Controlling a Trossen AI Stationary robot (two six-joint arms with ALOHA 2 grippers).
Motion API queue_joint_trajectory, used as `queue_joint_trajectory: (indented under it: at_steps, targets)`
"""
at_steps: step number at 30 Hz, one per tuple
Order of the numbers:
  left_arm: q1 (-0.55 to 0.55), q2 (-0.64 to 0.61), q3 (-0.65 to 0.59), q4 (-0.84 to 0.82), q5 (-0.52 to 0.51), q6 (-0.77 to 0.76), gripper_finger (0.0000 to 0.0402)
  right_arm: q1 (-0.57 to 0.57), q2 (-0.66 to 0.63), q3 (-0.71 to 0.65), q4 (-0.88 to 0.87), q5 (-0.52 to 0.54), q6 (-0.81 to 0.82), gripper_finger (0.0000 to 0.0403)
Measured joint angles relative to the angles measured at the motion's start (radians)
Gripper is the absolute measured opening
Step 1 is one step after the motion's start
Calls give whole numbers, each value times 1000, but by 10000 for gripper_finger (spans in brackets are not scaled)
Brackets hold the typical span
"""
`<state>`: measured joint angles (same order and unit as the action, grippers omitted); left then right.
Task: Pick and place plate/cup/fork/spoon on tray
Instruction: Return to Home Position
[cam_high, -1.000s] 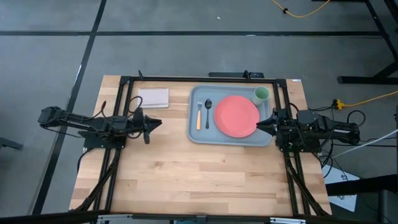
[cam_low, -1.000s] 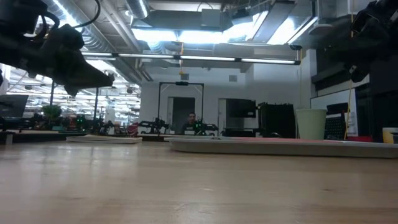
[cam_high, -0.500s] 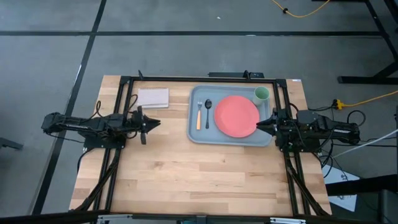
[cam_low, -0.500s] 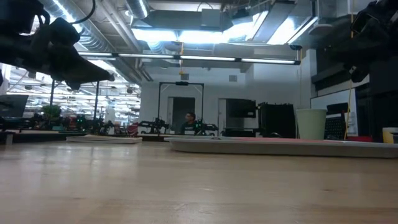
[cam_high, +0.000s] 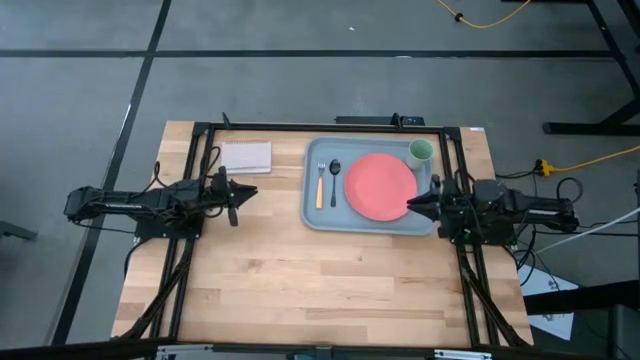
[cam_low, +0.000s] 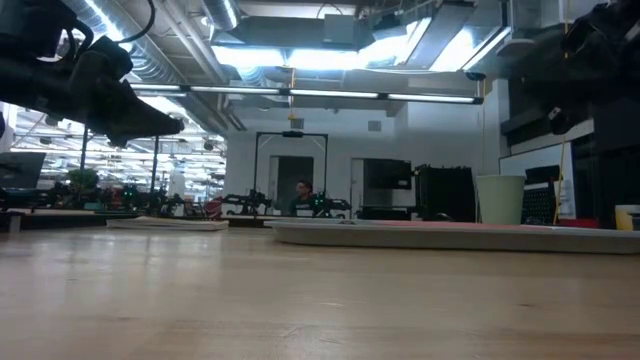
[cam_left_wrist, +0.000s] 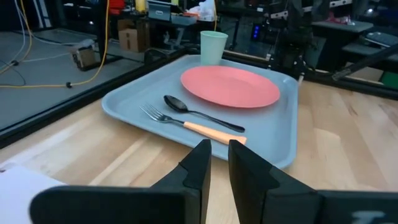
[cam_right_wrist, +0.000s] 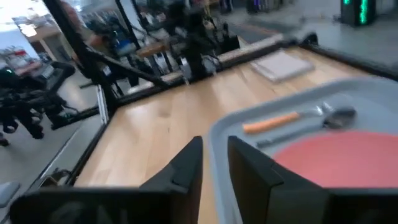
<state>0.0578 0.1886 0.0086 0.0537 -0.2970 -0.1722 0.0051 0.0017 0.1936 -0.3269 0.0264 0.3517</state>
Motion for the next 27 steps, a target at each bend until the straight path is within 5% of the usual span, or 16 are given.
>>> queue_joint_trajectory:
  at_steps: [8, 27]
  targets:
    - [0, 0, 0, 0, -4, 0, 50, 0, 0, -146, 266, -107, -53, 79]
    - [0, 0, 0, 2, -5, 0, 50, 70, -1, -187, 539, -72, -231, 79]
